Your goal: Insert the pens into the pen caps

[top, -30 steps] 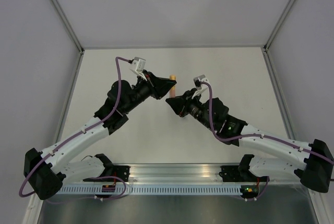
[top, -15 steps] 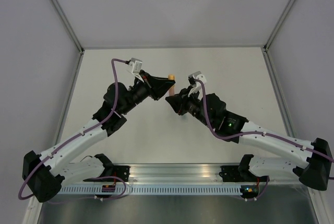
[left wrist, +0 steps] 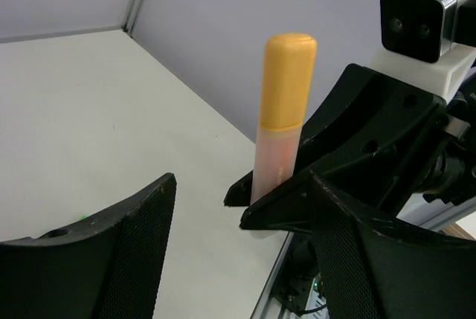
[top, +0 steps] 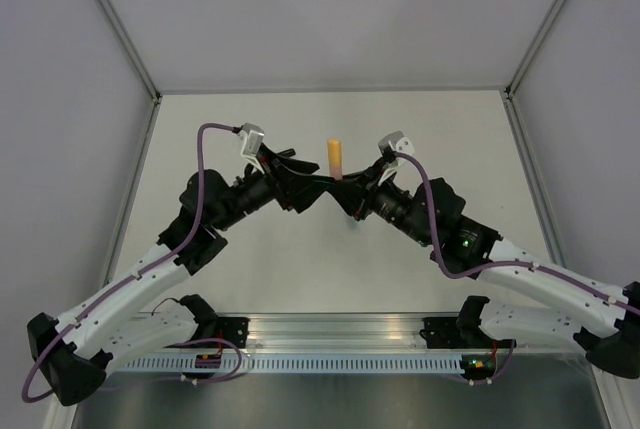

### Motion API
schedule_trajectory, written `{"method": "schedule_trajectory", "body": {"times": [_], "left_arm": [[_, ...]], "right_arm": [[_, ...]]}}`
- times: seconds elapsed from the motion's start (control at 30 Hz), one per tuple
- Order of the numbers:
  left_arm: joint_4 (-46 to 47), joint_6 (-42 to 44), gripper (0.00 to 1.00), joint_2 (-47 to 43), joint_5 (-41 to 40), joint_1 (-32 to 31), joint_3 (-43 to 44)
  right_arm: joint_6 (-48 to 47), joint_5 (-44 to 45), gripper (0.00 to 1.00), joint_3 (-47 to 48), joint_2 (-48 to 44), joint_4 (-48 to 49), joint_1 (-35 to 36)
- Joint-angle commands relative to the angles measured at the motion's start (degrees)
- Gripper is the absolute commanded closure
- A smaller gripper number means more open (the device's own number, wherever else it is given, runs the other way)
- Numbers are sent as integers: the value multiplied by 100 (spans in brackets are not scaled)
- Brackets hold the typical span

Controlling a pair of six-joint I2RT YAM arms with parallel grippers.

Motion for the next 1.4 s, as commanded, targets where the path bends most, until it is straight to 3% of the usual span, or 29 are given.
{"method": "schedule_trajectory", "body": {"times": [0.0, 0.27, 0.57, 0.7, 0.83, 1.13, 1.23, 1.27, 1.33, 1.37], "left_arm": [[-235, 302, 24, -320, 427, -30, 39], [-376, 619, 10, -1208, 1121, -22, 206], [-1070, 382, 12, -716, 1835, -22, 1428], [-983, 242, 29, -576, 1764, -22, 1393], [-816, 154, 32, -426, 2010, -22, 1209], [-157, -119, 53, -277, 2194, -30, 708], [98, -277, 72, -250, 2396, -22, 506], [186, -382, 84, -250, 2458, -30, 444], [537, -601, 98, -241, 2695, -22, 164], [642, -707, 98, -241, 2748, -22, 75]], "right_arm": [[-159, -558, 100, -77, -448, 8, -8], [-55, -2261, 100, -253, -950, -379, -8], [420, -3345, 100, -516, -1021, 139, -8], [613, -3512, 100, -569, -898, 438, 1], [728, -3582, 100, -595, -810, 587, -8], [816, -3591, 100, -578, -634, 798, -8], [807, -3513, 100, -569, -608, 825, 1], [790, -3469, 100, -569, -608, 868, -8], [737, -3328, 100, -543, -608, 904, 1], [720, -3284, 100, -525, -599, 974, -8]]}}
